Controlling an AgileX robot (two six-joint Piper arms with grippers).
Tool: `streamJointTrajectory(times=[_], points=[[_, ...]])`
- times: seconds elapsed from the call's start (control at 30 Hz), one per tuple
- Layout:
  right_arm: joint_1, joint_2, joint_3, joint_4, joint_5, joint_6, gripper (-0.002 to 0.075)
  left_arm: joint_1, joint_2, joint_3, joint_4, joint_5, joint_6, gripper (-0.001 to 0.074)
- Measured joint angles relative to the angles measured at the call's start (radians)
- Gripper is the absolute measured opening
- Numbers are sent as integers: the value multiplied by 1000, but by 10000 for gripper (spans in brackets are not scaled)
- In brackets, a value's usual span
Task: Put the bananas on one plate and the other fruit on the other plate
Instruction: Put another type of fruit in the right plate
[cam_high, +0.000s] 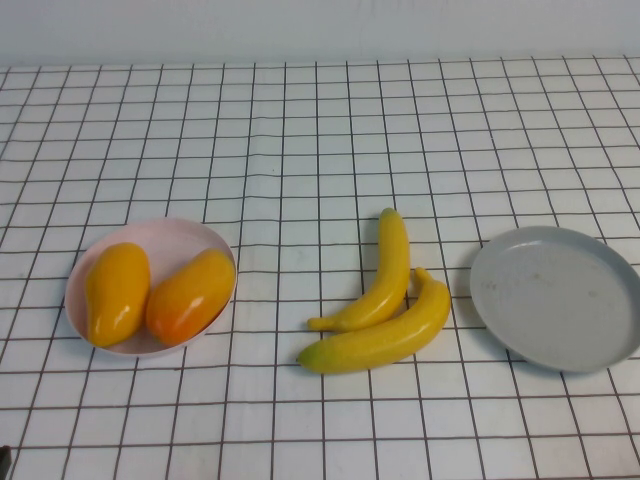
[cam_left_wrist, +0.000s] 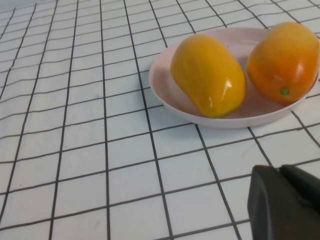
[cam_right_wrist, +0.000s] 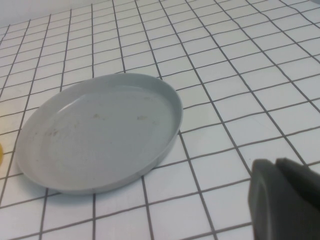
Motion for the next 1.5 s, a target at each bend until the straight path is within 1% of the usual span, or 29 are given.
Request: streamJointTrajectory(times=[0.23, 0.3, 0.33, 0.37, 0.5, 0.57, 0.6, 0.9, 1.1, 1.17, 1.27, 1.37, 1.43, 1.5], points=[[0, 0, 0, 0, 0, 0, -16, 0, 0, 0, 0, 0, 0, -4], [0, 0, 0, 23, 0, 0, -16, 0, 0, 0, 0, 0, 0, -4], [0, 0, 0, 74, 0, 7, -16, 0, 0, 0, 0, 0, 0, -4], [0, 0, 0, 168, 0, 27, -16, 0, 0, 0, 0, 0, 0, -4], [0, 0, 0, 708, 0, 84, -16, 0, 0, 0, 0, 0, 0, -4], [0, 0, 0, 840, -12, 91, -18, 0, 0, 0, 0, 0, 0, -4], [0, 0, 0, 870, -22, 93, -18, 0, 0, 0, 0, 0, 0, -4], [0, 0, 0, 825, -49, 90, -18, 0, 0, 0, 0, 0, 0, -4], [0, 0, 0, 789, -49, -35, -18, 0, 0, 0, 0, 0, 2, -4], [0, 0, -14, 748, -33, -69, -18, 0, 0, 0, 0, 0, 2, -4], [0, 51, -116, 605, 46, -89, -18, 0, 0, 0, 0, 0, 2, -4], [0, 182, -254, 472, 139, -111, -18, 0, 0, 0, 0, 0, 2, -4], [0, 257, -331, 436, 184, -145, -18, 0, 0, 0, 0, 0, 2, -4], [0, 341, -415, 433, 201, -164, -18, 0, 0, 0, 0, 0, 2, -4]])
